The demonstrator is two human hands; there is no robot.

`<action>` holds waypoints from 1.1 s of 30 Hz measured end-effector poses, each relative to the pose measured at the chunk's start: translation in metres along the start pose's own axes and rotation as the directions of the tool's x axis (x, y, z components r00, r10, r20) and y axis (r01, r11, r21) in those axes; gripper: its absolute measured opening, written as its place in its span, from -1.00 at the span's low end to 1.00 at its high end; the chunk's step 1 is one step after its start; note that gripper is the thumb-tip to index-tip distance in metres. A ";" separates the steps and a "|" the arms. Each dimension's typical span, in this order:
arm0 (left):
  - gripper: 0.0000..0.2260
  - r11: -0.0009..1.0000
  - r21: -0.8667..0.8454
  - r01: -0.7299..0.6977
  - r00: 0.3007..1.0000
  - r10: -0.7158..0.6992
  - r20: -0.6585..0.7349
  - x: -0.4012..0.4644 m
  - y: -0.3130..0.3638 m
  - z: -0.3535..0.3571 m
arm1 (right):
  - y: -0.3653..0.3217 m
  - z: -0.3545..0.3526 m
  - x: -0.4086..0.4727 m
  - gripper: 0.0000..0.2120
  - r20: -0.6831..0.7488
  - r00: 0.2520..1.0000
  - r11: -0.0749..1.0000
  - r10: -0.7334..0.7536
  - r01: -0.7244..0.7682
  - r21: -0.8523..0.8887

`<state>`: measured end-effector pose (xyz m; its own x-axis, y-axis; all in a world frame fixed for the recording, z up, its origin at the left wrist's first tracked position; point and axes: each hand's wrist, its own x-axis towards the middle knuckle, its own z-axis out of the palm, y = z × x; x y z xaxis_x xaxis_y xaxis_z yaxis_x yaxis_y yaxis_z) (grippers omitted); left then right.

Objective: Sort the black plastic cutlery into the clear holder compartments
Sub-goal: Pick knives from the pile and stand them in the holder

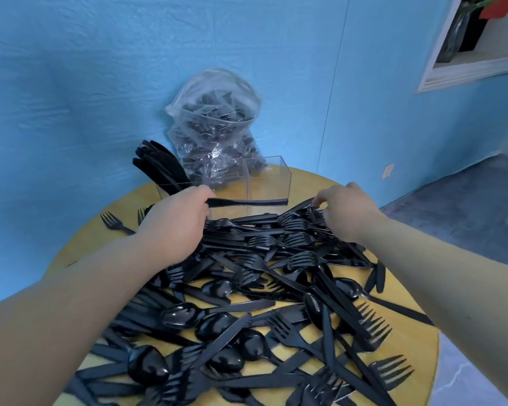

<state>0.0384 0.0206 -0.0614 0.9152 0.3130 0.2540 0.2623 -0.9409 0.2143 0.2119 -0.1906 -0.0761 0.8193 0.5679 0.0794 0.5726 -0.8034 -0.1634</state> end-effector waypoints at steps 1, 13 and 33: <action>-0.78 1.000 -0.002 0.008 1.000 -0.008 0.001 0.002 -0.003 0.002 | 0.003 0.002 0.004 -0.56 0.016 1.000 1.000 0.001 -0.001 -0.007; -0.78 1.000 -0.026 -0.005 1.000 0.005 0.003 0.012 -0.006 0.022 | -0.004 0.014 0.033 -0.71 0.095 0.984 0.986 -0.151 0.156 -0.050; -0.82 0.997 -0.076 -0.013 0.998 0.008 -0.064 -0.031 0.016 -0.021 | -0.035 -0.017 -0.049 -0.84 -0.127 0.959 0.922 -0.253 0.279 0.268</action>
<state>0.0079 -0.0015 -0.0456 0.8958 0.3130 0.3156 0.2264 -0.9323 0.2821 0.1521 -0.1929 -0.0579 0.6442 0.7255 0.2421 0.7489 -0.5341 -0.3922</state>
